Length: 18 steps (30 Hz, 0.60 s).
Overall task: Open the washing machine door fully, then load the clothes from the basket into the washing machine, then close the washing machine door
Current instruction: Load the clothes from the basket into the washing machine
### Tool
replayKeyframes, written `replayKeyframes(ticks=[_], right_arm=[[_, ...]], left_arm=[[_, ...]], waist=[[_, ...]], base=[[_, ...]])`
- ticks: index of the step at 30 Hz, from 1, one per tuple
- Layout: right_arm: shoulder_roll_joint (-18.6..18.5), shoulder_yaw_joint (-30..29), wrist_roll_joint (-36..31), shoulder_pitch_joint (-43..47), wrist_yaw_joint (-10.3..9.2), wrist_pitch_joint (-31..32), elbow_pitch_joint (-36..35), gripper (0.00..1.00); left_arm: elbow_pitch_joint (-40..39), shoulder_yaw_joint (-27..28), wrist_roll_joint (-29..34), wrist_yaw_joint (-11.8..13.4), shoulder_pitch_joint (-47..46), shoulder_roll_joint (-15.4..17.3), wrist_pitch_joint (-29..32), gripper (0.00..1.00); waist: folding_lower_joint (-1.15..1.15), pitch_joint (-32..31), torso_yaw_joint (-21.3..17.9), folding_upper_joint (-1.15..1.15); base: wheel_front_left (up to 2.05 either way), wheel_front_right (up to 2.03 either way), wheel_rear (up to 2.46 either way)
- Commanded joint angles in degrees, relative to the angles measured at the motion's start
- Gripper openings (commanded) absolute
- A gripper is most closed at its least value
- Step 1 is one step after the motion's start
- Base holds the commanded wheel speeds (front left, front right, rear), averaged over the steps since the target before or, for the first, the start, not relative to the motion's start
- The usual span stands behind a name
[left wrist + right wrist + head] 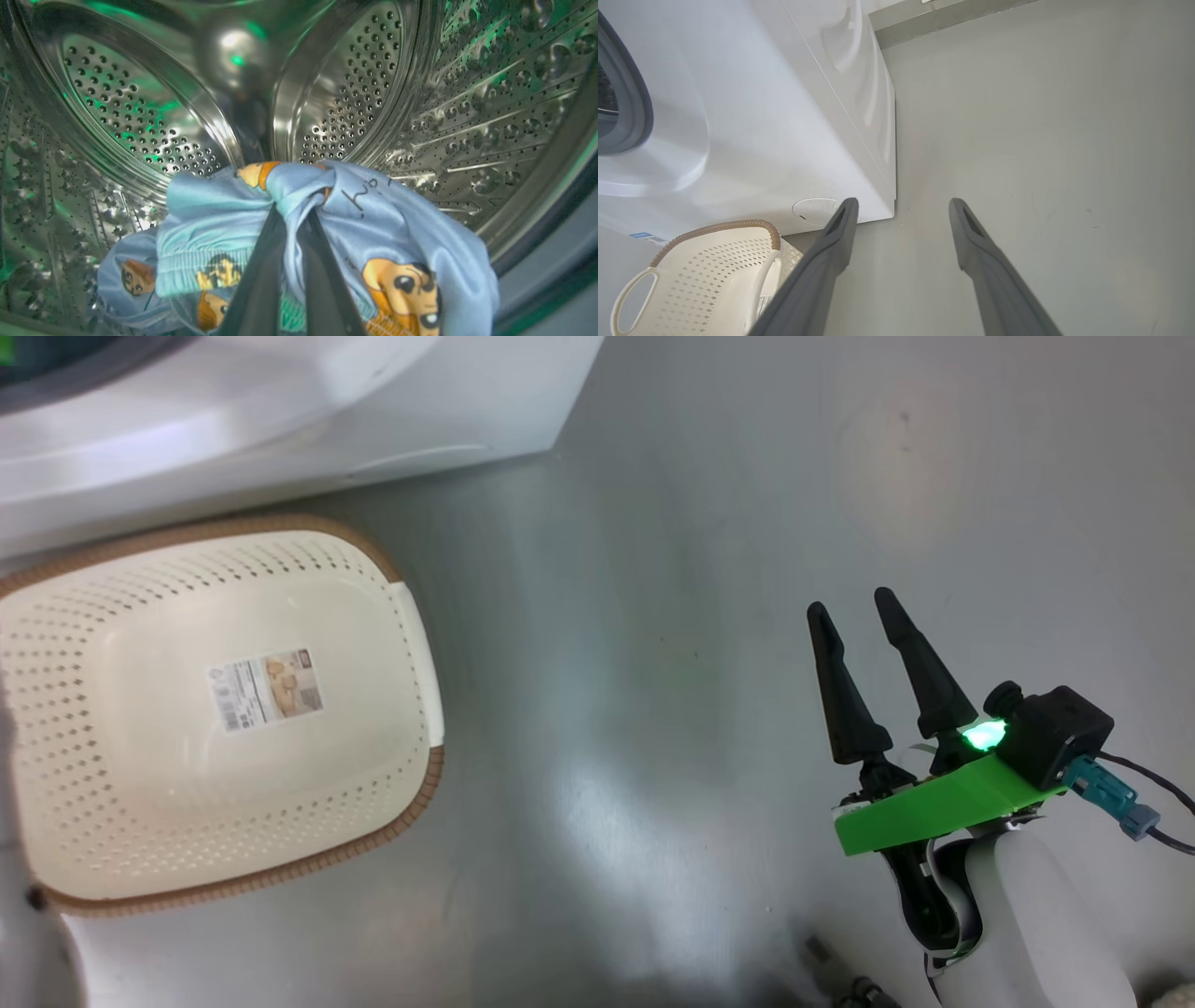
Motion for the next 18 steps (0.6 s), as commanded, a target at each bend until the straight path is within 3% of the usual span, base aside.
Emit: replayKeyframes(ticks=[1,18], right_arm=[[0.30,1.50,0.74,0.91,0.35,-0.43,-1.31,1.00],[0.30,3.59,2.57,0.33,0.35,-0.43,-2.33,1.00]], left_arm=[[0.60,0.53,0.70,-0.77,-2.82,3.63,-0.97,0.00],[11.93,-3.11,2.16,-2.92,-19.66,9.39,-7.44,0.00]], waist=[[0.00,2.32,-0.99,0.00],[0.00,10.46,-4.18,0.00]], base=[[0.00,0.00,0.00],[0.00,0.00,0.00]])
